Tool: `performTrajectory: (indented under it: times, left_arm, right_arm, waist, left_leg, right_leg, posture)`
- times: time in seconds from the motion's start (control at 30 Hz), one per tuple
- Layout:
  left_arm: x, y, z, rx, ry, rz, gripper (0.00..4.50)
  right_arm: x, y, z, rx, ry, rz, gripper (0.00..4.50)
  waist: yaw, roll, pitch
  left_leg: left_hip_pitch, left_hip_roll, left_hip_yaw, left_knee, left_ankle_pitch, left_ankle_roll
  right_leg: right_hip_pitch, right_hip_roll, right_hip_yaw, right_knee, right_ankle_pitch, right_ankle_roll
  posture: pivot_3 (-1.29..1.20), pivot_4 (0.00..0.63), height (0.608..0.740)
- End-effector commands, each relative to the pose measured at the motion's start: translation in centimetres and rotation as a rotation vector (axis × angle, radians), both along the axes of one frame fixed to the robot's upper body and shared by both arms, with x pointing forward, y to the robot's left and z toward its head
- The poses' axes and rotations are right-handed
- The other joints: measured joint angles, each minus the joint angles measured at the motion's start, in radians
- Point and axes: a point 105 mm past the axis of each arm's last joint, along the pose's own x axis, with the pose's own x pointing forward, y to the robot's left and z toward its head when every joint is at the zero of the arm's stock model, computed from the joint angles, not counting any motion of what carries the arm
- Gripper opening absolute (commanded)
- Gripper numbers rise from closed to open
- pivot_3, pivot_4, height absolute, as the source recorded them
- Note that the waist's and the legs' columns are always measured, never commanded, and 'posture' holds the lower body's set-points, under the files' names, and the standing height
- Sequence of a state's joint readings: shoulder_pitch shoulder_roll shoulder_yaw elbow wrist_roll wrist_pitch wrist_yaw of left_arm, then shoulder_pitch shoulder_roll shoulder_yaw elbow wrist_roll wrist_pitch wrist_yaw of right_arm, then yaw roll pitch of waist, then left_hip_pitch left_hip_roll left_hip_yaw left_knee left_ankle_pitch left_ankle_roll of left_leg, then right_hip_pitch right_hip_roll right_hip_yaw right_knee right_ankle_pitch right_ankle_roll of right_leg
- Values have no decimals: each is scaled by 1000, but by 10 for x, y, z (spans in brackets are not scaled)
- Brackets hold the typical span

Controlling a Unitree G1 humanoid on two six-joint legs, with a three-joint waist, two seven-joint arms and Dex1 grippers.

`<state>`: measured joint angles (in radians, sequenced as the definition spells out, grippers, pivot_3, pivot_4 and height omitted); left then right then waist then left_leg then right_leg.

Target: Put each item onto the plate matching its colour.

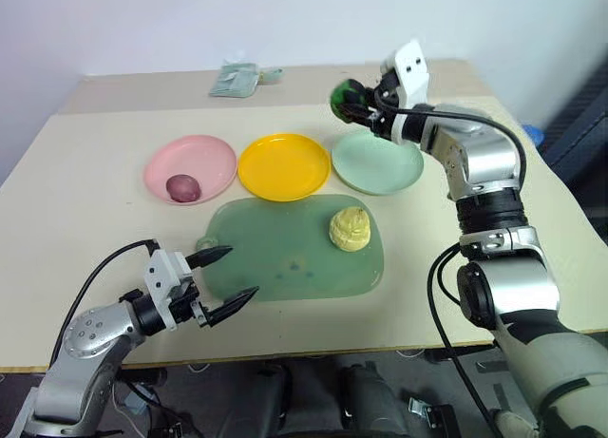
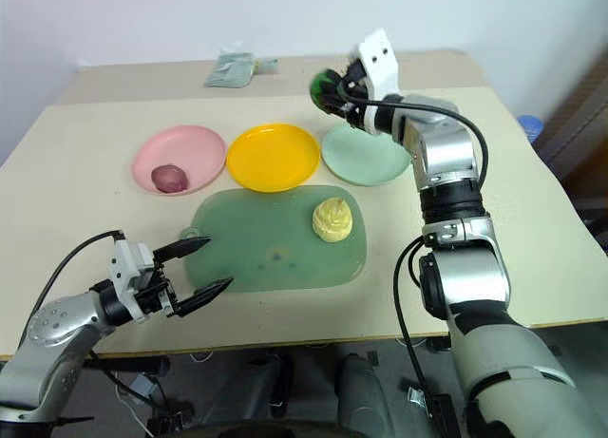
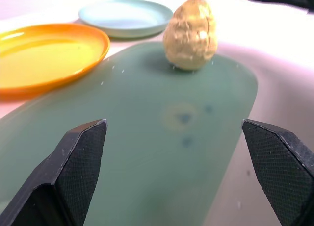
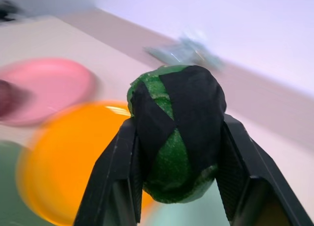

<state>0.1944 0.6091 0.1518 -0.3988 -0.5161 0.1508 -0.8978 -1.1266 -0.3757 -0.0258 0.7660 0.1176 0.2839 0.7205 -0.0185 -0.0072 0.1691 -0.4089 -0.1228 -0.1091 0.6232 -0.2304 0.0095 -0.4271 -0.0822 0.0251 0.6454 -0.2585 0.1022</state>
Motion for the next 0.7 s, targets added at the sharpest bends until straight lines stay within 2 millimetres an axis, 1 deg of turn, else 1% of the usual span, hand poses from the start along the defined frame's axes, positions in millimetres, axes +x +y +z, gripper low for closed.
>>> performTrajectory:
  times: [0.03, 0.17, 0.23, 0.27, 0.33, 0.37, 0.4, 0.47, 0.57, 0.63, 0.7]
  left_arm:
    - [-2, 3, 17, -1, -53, -14, 4500]
    - [-2, 4, 24, 6, -71, -8, 4500]
    - [-2, 3, 28, 13, -82, -3, 4500]
    - [-1, 1, 31, 10, -88, 0, 4500]
    - [0, -3, 37, 4, -96, 2, 4500]
    - [1, -5, 39, 3, -98, 1, 4500]
    - [2, -6, 40, 3, -99, 0, 4500]
    - [5, -7, 42, 3, -101, 0, 4500]
    - [10, -7, 42, -3, -100, 6, 4500]
    - [12, -9, 40, -13, -88, -7, 4500]
    - [13, -10, 35, -16, -73, -27, 4500]
  right_arm:
    - [13, -12, 17, 41, -93, -74, 1341]
    - [20, -16, -5, 37, -54, -128, 1341]
    - [22, -17, -14, 41, -30, -141, 2354]
    - [22, -18, -19, 38, -17, -147, 2622]
    - [22, -20, -27, 38, 0, -154, 3608]
    - [22, -21, -30, 40, 5, -159, 4171]
    - [21, -23, -31, 40, 6, -165, 4455]
    - [21, -27, -32, 48, -1, -170, 4455]
    - [18, -38, -27, 67, -29, -168, 4455]
    - [9, -44, -22, 94, -39, -103, 4455]
    - [-9, -45, -18, 118, -35, -10, 4455]
  waist:
    - [-7, 1, 0]
    - [-16, 1, 0]
    - [-17, 1, 0]
    - [-17, 1, 1]
    - [-17, 1, 1]
    - [-16, 1, 1]
    - [-17, 1, 1]
    - [-18, 1, 1]
    - [-17, 1, 1]
    - [-12, 1, 1]
    - [-4, 1, 1]
  left_leg:
    - [0, 0, 0, -1, 1, -1]
    - [0, 0, 0, -2, 1, -2]
    - [0, 0, 0, -2, 1, -2]
    - [0, 0, 0, -2, 1, -2]
    - [0, 0, 0, -2, 1, -2]
    - [0, 0, 0, -2, 1, -2]
    - [0, 0, 0, -2, 1, -2]
    - [0, 0, 0, -2, 2, -3]
    - [0, 0, 0, -2, 2, -4]
    - [0, 0, 0, -1, 2, -4]
    - [0, 0, 0, -1, 2, -3]
  right_leg:
    - [-1, 0, 0, 0, 0, 0]
    - [-1, 0, 0, 0, -1, -1]
    - [-1, 0, 0, 0, -1, -1]
    - [-1, 0, 0, 0, -1, -1]
    - [-1, 0, 0, 0, -1, -1]
    - [-1, 0, 0, 0, -1, -1]
    - [-1, 0, 0, 0, -1, -1]
    - [-1, 0, 0, 0, -1, -1]
    - [-1, 1, 0, 0, -1, -1]
    - [0, 1, 0, 0, -1, -1]
    - [0, 1, 0, 0, -1, -1]
  posture:
    - [0, 150, 740]
    - [0, 150, 740]
    - [0, 150, 740]
    - [0, 150, 740]
    - [0, 150, 740]
    - [0, 150, 740]
    - [0, 150, 740]
    - [0, 150, 740]
    - [0, 150, 740]
    - [0, 150, 740]
    - [0, 150, 740]
